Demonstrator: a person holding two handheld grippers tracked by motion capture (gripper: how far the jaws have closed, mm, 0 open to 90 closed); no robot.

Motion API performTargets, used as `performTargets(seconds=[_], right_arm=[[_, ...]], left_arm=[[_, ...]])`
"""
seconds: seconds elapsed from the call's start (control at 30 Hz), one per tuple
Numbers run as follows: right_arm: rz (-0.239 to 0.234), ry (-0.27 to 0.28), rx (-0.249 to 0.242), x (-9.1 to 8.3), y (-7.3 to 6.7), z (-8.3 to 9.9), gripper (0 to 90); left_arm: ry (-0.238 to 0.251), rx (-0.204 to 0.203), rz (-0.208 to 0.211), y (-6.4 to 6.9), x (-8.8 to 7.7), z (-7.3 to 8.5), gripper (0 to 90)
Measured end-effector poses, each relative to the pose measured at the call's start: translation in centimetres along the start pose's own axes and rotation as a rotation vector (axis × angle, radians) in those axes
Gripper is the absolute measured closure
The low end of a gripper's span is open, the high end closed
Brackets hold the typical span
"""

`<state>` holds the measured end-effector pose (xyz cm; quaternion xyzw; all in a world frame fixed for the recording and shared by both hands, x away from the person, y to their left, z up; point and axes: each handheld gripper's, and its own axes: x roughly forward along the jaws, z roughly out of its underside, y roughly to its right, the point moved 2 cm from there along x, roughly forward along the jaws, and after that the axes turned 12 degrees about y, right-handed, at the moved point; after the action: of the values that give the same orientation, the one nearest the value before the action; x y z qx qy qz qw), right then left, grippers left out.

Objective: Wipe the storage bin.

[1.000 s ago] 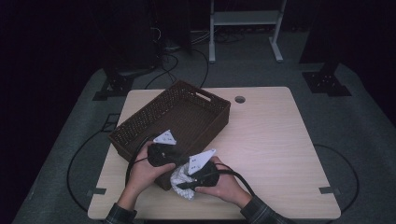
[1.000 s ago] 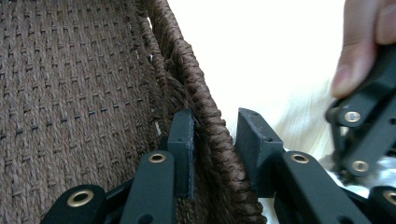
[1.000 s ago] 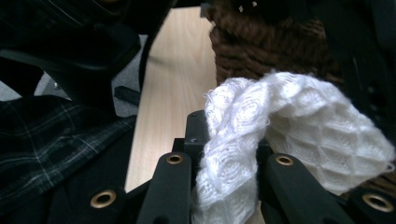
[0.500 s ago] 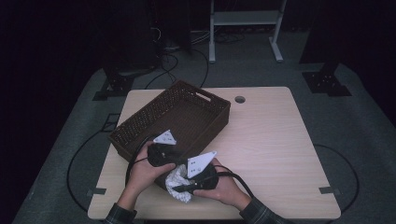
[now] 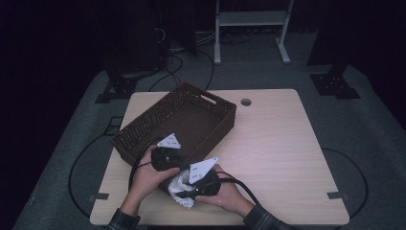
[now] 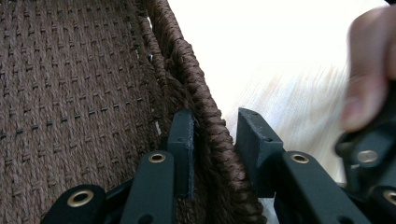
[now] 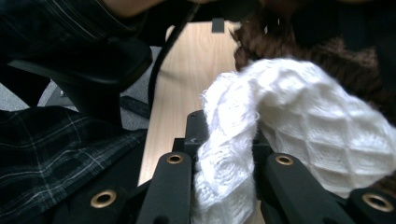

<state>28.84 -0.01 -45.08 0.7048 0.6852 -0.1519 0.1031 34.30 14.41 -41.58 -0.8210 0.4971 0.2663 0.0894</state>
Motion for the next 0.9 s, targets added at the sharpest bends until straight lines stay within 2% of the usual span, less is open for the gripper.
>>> performTargets(seconds=[0.13, 0.27, 0.57, 0.7, 0.9], right_arm=[[0.004, -0.027, 0.021, 0.5, 0.3, 0.8, 77.0], [0.009, -0.05, 0.035, 1.0, 0.5, 1.6, 77.0], [0.01, -0.109, 0.048, 2.0, 0.5, 2.9, 76.9], [0.016, -0.106, 0.049, 1.5, 0.6, 2.8, 76.8], [0.052, -0.101, 0.041, 0.1, 0.7, 2.6, 76.7]], left_arm=[[0.007, -0.009, -0.001, 0.1, 0.1, 0.0, 67.3], [-0.002, 0.0, 0.0, 0.0, 0.0, 0.0, 67.3], [0.002, -0.001, -0.001, 0.0, 0.0, 0.0, 67.3], [0.003, -0.001, -0.002, 0.0, 0.0, 0.0, 67.3], [0.005, -0.004, 0.0, 0.0, 0.0, 0.0, 67.3]])
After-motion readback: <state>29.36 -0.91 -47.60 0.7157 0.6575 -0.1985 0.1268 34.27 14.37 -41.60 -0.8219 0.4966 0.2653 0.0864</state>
